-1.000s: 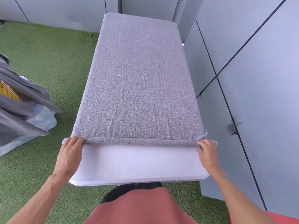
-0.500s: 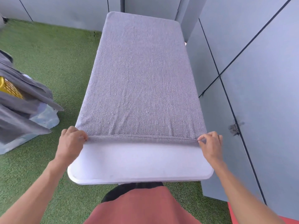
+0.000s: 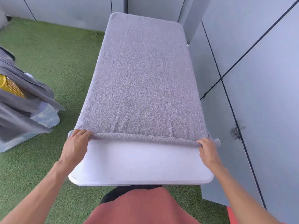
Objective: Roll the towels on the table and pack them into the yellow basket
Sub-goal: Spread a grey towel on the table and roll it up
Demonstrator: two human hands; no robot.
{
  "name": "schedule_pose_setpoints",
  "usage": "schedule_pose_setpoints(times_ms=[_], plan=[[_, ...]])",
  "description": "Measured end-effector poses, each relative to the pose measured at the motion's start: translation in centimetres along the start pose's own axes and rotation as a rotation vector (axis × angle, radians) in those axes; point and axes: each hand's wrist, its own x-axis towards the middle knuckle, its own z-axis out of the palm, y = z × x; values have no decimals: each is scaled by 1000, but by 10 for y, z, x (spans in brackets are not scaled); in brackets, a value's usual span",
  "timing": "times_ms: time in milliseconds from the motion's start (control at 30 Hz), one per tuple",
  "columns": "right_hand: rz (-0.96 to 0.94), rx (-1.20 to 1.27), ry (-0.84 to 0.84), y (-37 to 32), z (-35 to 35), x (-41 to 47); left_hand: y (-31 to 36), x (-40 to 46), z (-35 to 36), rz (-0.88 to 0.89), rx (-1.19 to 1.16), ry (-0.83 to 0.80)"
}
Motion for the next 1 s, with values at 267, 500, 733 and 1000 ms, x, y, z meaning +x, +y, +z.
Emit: schedule_pose_setpoints(times_ms=[267, 500, 733, 1000], plan=[[127, 276, -111, 4, -24, 10, -5, 18, -8, -275, -226, -199], [64, -134, 278, -13, 3, -21, 24, -10, 7, -74, 99, 189], [27, -7, 137, -8, 10, -7, 27, -4, 13, -78, 95, 73], [-27, -64, -230, 16, -18, 6, -10, 18, -11, -114, -86, -256]])
